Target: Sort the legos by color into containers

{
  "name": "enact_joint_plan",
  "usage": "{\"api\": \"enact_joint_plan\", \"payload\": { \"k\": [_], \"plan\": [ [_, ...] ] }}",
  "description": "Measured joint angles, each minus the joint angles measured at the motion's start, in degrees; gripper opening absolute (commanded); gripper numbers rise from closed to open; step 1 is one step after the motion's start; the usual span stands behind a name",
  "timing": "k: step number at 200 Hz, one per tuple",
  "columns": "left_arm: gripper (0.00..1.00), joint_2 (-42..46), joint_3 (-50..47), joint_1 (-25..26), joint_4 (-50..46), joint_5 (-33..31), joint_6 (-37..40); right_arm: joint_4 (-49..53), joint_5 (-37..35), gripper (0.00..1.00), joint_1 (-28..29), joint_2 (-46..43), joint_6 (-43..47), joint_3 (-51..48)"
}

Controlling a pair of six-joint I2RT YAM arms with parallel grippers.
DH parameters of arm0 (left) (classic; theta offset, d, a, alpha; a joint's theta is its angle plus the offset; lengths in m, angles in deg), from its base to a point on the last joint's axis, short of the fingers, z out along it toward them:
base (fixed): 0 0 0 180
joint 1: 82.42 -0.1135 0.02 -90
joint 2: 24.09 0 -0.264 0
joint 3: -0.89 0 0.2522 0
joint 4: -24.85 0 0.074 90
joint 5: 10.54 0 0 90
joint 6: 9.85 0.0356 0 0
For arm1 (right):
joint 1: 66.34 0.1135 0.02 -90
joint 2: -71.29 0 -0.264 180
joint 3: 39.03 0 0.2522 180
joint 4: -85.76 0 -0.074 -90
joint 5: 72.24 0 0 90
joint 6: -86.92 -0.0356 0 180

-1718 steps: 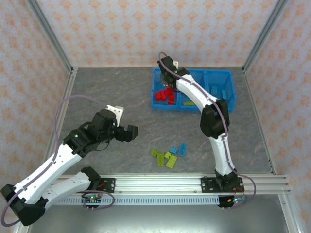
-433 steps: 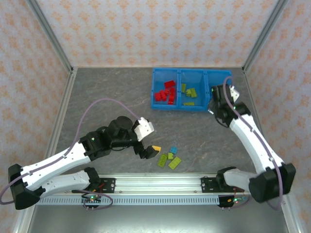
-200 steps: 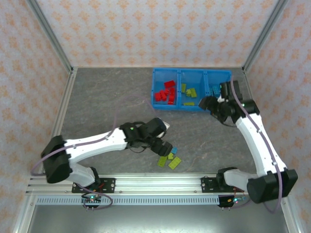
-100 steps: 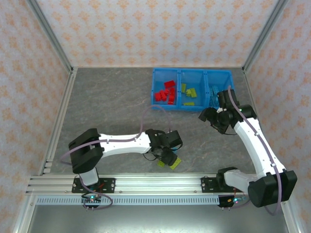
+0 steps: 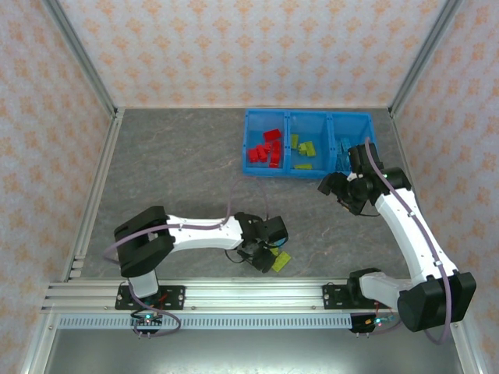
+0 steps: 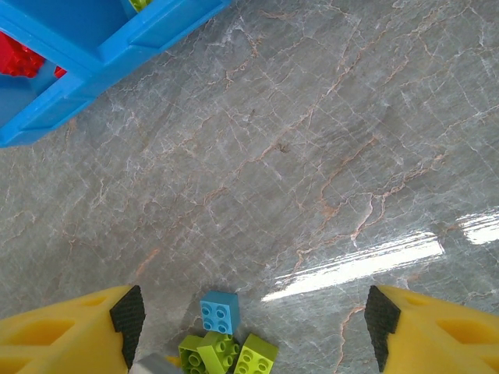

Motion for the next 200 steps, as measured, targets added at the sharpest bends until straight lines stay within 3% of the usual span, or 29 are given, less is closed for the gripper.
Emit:
{"api": "enact_joint_plan", "payload": {
  "k": [48,83,108,128,168,200],
  "plan": [
    [0.35,-1.11,0.26,-0.11,0.44,-0.81,0.2,0.07,0.0,0.77,0.0,0.0,0.02,0.0],
    [0.28,2.93,0.28,-0.96,0.74,-2.97,0.39,-0.22,3.37,0.75,1.16,-1.09,-0.24,-0.2],
    [0.26,10.69,2.91,-5.92,0.35,-3.65,1.46,-2.95,8.98,0.75,5.11,-5.53,-2.47,-3.17],
    [0.26,12.74,10.56,-11.41,-0.11,-3.96,3.34,-4.9,12.48,0.75,8.72,-9.14,-5.25,-5.16],
    [0.25,0.52,34.62,-15.26,-0.31,-5.16,8.57,-9.35,14.53,0.74,11.82,-12.57,-10.16,-5.46],
    [0.25,-15.65,51.8,-15.41,-0.28,-5.27,10.75,-7.15,5.88,0.75,12.26,-15.96,-13.05,-4.57]
  ]
}}
